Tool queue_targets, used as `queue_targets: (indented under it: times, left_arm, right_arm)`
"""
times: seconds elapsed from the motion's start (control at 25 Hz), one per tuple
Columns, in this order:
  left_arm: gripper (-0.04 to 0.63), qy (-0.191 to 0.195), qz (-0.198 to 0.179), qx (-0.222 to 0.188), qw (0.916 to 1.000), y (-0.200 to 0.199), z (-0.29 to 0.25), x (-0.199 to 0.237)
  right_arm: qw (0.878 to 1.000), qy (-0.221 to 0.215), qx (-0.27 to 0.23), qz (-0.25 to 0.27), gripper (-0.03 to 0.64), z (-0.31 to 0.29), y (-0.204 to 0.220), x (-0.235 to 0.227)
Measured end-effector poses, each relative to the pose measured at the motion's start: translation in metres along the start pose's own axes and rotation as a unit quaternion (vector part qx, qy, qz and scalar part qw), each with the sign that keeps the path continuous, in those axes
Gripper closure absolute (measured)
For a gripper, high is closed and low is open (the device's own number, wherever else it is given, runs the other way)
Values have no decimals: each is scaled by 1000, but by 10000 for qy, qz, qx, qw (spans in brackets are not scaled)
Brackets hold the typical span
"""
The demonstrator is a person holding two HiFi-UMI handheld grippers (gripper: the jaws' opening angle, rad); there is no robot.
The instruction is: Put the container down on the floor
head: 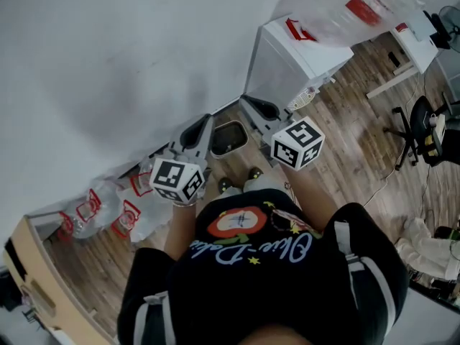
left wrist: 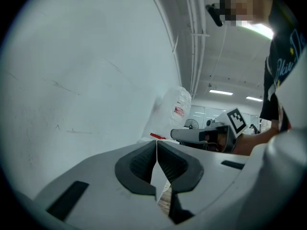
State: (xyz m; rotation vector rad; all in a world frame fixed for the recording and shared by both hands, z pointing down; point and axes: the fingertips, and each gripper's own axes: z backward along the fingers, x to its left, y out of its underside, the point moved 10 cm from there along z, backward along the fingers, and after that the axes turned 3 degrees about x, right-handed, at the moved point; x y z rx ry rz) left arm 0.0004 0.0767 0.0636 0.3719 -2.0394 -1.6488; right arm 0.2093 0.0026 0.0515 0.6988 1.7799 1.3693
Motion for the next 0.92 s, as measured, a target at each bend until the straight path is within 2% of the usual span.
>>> queue_targets:
  times: [0.2,0.52,0.92]
  left_arm:
    - [589,78,18,-15,10000,-2,-3,-1]
    - [588,368,-283,-70,9989,-9,-10,-11]
    - [588,308,-193,-215,9991,-14,-7,4]
  right_arm:
    - [9999,-18,-145,-34,617,7,-3,5]
    - [9996,133,-229,30,618,13,-5,6]
    - [9994,178,-309,28,617,4,-6,5]
